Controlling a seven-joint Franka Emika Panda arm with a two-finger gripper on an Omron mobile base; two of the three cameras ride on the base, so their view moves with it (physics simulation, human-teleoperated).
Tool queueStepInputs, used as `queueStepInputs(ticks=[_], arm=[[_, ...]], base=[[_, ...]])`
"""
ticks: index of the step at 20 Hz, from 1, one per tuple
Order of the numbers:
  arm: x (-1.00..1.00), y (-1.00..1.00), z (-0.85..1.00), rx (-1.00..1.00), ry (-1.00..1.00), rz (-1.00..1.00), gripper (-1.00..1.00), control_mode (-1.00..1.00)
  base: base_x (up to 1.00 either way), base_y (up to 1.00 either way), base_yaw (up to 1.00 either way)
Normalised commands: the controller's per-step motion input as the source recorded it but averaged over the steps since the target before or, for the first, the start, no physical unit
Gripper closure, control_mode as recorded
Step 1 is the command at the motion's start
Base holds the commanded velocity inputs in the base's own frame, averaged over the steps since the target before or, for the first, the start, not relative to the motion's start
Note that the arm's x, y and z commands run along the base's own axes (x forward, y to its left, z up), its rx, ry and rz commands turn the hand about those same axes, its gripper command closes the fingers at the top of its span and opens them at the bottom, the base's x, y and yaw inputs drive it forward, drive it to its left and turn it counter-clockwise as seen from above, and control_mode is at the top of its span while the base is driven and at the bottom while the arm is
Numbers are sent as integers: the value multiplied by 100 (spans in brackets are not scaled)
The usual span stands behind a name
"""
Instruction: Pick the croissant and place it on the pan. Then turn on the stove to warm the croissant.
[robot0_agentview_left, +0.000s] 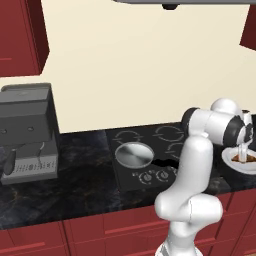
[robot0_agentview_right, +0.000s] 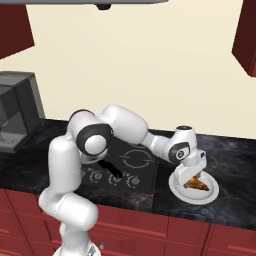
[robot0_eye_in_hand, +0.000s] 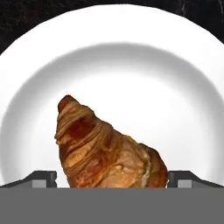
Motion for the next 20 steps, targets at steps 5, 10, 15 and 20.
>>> queueStepInputs(ticks=[5,10,15,20], arm=[[0,-4,-50,0,7,0,100,-100],[-7,-4,30,0,-11,0,100,-100],[-24,12,96,0,-26,0,100,-100],[-6,40,96,-1,-17,0,100,-100]], base=[[0,0,0],[0,0,0],[0,0,0],[0,0,0]])
